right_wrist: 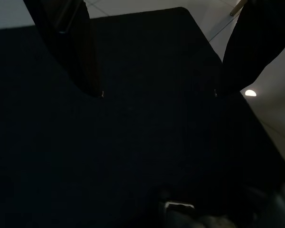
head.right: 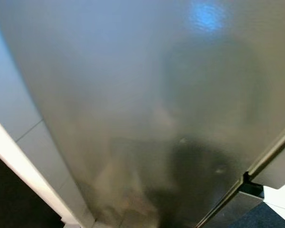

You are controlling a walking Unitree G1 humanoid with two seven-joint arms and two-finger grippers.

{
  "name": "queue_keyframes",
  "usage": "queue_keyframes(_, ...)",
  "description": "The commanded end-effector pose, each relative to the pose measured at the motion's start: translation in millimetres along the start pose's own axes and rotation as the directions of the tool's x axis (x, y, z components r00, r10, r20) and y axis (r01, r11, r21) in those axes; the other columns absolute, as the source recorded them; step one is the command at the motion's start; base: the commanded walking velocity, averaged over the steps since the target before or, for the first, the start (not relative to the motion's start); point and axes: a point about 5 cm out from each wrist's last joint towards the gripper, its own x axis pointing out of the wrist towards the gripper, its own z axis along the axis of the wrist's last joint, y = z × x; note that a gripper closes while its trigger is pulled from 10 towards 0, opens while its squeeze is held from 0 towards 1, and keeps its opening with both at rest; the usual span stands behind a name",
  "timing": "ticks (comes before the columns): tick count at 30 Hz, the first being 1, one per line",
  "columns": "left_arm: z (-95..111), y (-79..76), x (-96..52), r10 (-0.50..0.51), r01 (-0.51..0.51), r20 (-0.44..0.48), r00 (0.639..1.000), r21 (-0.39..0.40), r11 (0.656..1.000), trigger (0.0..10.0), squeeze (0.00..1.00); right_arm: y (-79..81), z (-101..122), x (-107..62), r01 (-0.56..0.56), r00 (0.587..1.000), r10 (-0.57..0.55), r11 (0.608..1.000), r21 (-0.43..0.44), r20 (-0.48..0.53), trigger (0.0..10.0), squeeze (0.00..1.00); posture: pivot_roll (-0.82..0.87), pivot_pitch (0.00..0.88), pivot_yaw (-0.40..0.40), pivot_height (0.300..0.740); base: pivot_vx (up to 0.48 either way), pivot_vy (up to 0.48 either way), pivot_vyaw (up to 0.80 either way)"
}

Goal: Restocking fridge

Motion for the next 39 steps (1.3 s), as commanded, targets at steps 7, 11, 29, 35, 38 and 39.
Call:
queue_keyframes(7, -12, 1.1, -2.1, 0.002, -0.001, -0.040, 0.999, 0.008, 1.000, 10.0, 0.00, 5.1, -1, 1.7, -0.020, 1.000, 0.020, 1.000, 0.012, 0.003, 10.0, 0.00, -0.05, 0.057, -0.020, 0.740, 0.000, 0.000, -0.77)
queue_keyframes(11, -12, 1.1, -2.1, 0.001, -0.001, -0.040, 0.999, 0.011, 1.000, 10.0, 0.00, 6.0, 0, 1.9, -0.029, 1.000, 0.029, 0.999, 0.013, 0.003, 10.0, 0.00, -0.06, 0.058, -0.021, 0.740, 0.000, 0.000, -0.77)
queue_keyframes(29, -12, 2.0, -2.3, 0.004, -0.004, -0.039, 0.999, 0.021, 1.000, 10.0, 0.00, 7.4, 0, 2.1, -0.046, 0.999, 0.046, 0.999, 0.014, 0.006, 10.0, 0.00, -0.05, 0.055, -0.021, 0.740, 0.000, 0.000, -0.77)
queue_keyframes(35, -12, 2.3, -2.3, 0.005, -0.004, -0.039, 0.999, 0.025, 1.000, 10.0, 0.00, 5.9, 3, 1.9, -0.034, 0.999, 0.033, 0.999, 0.015, 0.030, 10.0, 0.00, -0.05, 0.054, -0.021, 0.740, 0.000, 0.000, -0.77)
queue_keyframes(38, -11, 2.5, -2.2, 0.005, -0.004, -0.040, 0.999, 0.027, 1.000, 10.0, 0.00, 1.6, 9, 1.0, -0.013, 0.998, 0.012, 1.000, 0.015, 0.061, 10.0, 0.00, -0.06, 0.053, -0.019, 0.740, 0.000, 0.000, -0.26)
queue_keyframes(39, -11, 2.6, -2.2, 0.005, -0.004, -0.040, 0.999, 0.027, 1.000, 10.0, 0.00, 0.5, 11, 0.7, -0.009, 0.998, 0.008, 1.000, 0.015, 0.066, 10.0, 0.00, -0.06, 0.053, -0.019, 0.740, 0.000, 0.000, 0.00)
